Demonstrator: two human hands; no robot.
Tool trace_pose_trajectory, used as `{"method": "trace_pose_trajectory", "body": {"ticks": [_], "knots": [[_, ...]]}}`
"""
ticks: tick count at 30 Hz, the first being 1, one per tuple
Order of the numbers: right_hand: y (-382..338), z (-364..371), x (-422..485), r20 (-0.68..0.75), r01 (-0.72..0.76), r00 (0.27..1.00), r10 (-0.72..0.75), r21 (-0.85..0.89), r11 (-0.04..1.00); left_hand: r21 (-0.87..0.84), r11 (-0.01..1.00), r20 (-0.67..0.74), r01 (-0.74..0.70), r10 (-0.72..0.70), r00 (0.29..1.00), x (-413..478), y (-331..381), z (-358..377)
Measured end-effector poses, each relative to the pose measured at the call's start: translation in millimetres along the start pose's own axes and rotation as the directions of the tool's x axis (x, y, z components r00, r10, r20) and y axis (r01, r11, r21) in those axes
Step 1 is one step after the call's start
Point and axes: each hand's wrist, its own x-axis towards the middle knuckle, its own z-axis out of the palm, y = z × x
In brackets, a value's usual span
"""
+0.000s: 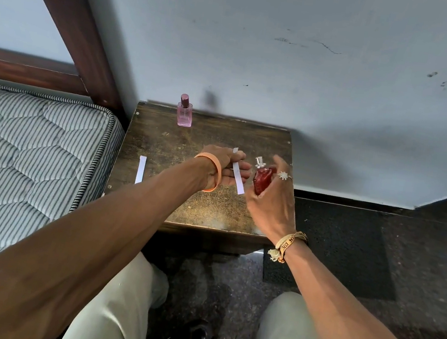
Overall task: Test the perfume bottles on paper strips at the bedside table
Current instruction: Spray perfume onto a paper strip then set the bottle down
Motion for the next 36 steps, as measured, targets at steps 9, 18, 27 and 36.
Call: {"method": "trace_pose_trajectory", "body": {"ticks": [9,18,27,36], "knots": [[12.0,9.5,4.4,0.078,-0.05,0.996,0.041,0.11,0.993,0.019,1.0,0.103,-0.015,0.013,0.995,4.0,-11.6,2.7],[19.9,8.6,20.3,-0.002,-0.026,1.0,0.026,0.1,0.995,-0.012,0.99,0.05,-0.144,0.144,0.988,14.6,-6.7,12.1],[32.2,8.4,56.6,-0.011,-0.196,0.978,0.209,0.293,0.936,0.052,0.974,-0.025,-0.222,0.223,0.974,38.4,0.4,38.9],[46.9,16.0,66.6,-0.029,-0.246,0.965,0.261,0.252,0.936,0.079,0.974,-0.059,-0.211,0.216,0.975,51.9,-9.0,45.1]]}}
